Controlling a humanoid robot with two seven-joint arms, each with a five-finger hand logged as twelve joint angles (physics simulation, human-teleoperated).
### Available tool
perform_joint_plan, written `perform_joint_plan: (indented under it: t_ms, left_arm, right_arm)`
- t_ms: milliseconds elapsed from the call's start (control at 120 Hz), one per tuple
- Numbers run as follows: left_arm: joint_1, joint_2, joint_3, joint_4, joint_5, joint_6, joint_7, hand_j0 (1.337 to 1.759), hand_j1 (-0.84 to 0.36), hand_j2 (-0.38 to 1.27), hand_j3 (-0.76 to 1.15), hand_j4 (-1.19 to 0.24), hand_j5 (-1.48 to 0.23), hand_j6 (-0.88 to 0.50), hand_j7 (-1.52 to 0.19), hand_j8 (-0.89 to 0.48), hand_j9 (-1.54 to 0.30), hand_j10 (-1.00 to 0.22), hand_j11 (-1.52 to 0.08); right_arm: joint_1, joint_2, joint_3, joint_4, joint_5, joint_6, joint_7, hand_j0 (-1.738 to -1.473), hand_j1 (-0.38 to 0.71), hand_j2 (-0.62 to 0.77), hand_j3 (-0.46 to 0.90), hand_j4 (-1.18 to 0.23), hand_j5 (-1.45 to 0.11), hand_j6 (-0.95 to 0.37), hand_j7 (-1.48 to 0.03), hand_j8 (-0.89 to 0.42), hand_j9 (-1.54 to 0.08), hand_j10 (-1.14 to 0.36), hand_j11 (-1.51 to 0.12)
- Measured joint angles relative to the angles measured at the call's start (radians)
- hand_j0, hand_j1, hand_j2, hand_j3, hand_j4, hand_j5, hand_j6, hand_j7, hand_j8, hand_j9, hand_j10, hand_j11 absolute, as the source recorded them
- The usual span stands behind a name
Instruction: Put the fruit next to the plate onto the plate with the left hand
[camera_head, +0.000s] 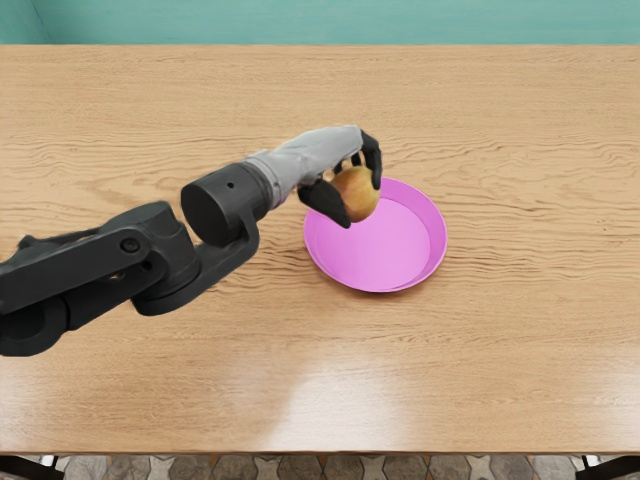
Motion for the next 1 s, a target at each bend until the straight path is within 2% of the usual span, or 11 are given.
perform_joint_plan:
  t_ms: [83,200,283,350,450,500,558,633,775,967,1000]
  left_arm:
    - [0.012,-0.032,-0.001,0.002,0.002,0.001,0.001,1.656,-0.15,0.26,0.0,-0.52,-0.84,-0.28,-0.8,-0.25,-0.79,-0.42,-0.78]
    - [0.013,-0.022,-0.013,0.01,-0.107,0.001,0.001,1.657,0.04,0.15,0.0,-0.31,-0.5,-0.18,-0.48,-0.16,-0.47,-0.26,-0.47]
    - [0.012,0.042,-0.074,0.028,-0.296,-0.018,0.001,1.657,0.13,0.1,0.0,-0.22,-0.35,-0.13,-0.33,-0.12,-0.33,-0.19,-0.33]
    - [0.016,0.097,-0.152,0.048,-0.497,-0.097,0.001,1.657,0.18,0.08,0.0,-0.17,-0.27,-0.1,-0.25,-0.1,-0.25,-0.14,-0.25]
    - [0.146,0.107,-0.308,0.104,-0.731,-0.27,0.001,1.658,0.23,0.05,0.0,-0.12,-0.18,-0.08,-0.17,-0.07,-0.17,-0.1,-0.17]
    - [0.198,0.107,-0.402,0.146,-0.819,-0.378,0.001,1.658,0.25,0.04,0.0,-0.1,-0.15,-0.07,-0.15,-0.06,-0.14,-0.09,-0.14]
    - [0.212,0.14,-0.484,0.212,-0.902,-0.468,0.001,1.658,0.26,0.03,0.0,-0.08,-0.12,-0.06,-0.12,-0.06,-0.12,-0.07,-0.12]
    - [0.218,0.214,-0.538,0.28,-0.995,-0.529,0.001,1.658,0.28,0.02,0.0,-0.06,-0.09,-0.05,-0.09,-0.04,-0.09,-0.06,-0.09]
    - [0.248,0.246,-0.572,0.411,-1.133,-0.572,0.001,1.658,0.3,0.01,0.0,-0.04,-0.06,-0.03,-0.06,-0.03,-0.06,-0.04,-0.06]
    - [0.264,0.247,-0.571,0.634,-1.175,-0.584,0.001,1.658,0.32,0.01,0.0,-0.03,-0.04,-0.02,-0.04,-0.02,-0.04,-0.02,-0.04]
    - [0.285,0.257,-0.574,0.669,-1.178,-0.585,0.001,1.658,0.32,0.01,0.0,-0.03,-0.03,-0.02,-0.03,-0.02,-0.03,-0.02,-0.03]
  right_arm:
    - [0.0,0.0,0.0,0.0,0.0,0.0,0.0,-1.658,-0.35,0.0,0.0,0.0,0.0,0.0,0.0,0.0,0.0,0.0,0.0]
    - [0.0,0.0,0.0,0.0,0.0,0.0,0.0,-1.658,-0.35,0.0,0.0,0.0,0.0,0.0,0.0,0.0,0.0,0.0,0.0]
    - [0.0,0.0,0.0,0.0,0.0,0.0,0.0,-1.658,-0.35,0.0,0.0,0.0,0.0,0.0,0.0,0.0,0.0,0.0,0.0]
    - [0.0,0.0,0.0,0.0,0.0,0.0,0.0,-1.658,-0.35,0.0,0.0,0.0,0.0,0.0,0.0,0.0,0.0,0.0,0.0]
    - [0.0,0.0,0.0,0.0,0.0,0.0,0.0,-1.658,-0.35,0.0,0.0,0.0,0.0,0.0,0.0,0.0,0.0,0.0,0.0]
    - [0.0,0.0,0.0,0.0,0.0,0.0,0.0,-1.658,-0.35,0.0,0.0,0.0,0.0,0.0,0.0,0.0,0.0,0.0,0.0]
    - [0.0,0.0,0.0,0.0,0.0,0.0,0.0,-1.658,-0.35,0.0,0.0,0.0,0.0,0.0,0.0,0.0,0.0,0.0,0.0]
    - [0.0,0.0,0.0,0.0,0.0,0.0,0.0,-1.658,-0.35,0.0,0.0,0.0,0.0,0.0,0.0,0.0,0.0,0.0,0.0]
    - [0.0,0.0,0.0,0.0,0.0,0.0,0.0,-1.658,-0.35,0.0,0.0,0.0,0.0,0.0,0.0,0.0,0.0,0.0,0.0]
    - [0.0,0.0,0.0,0.0,0.0,0.0,0.0,-1.658,-0.35,0.0,0.0,0.0,0.0,0.0,0.0,0.0,0.0,0.0,0.0]
    - [0.0,0.0,0.0,0.0,0.0,0.0,0.0,-1.658,-0.35,0.0,0.0,0.0,0.0,0.0,0.0,0.0,0.0,0.0,0.0]
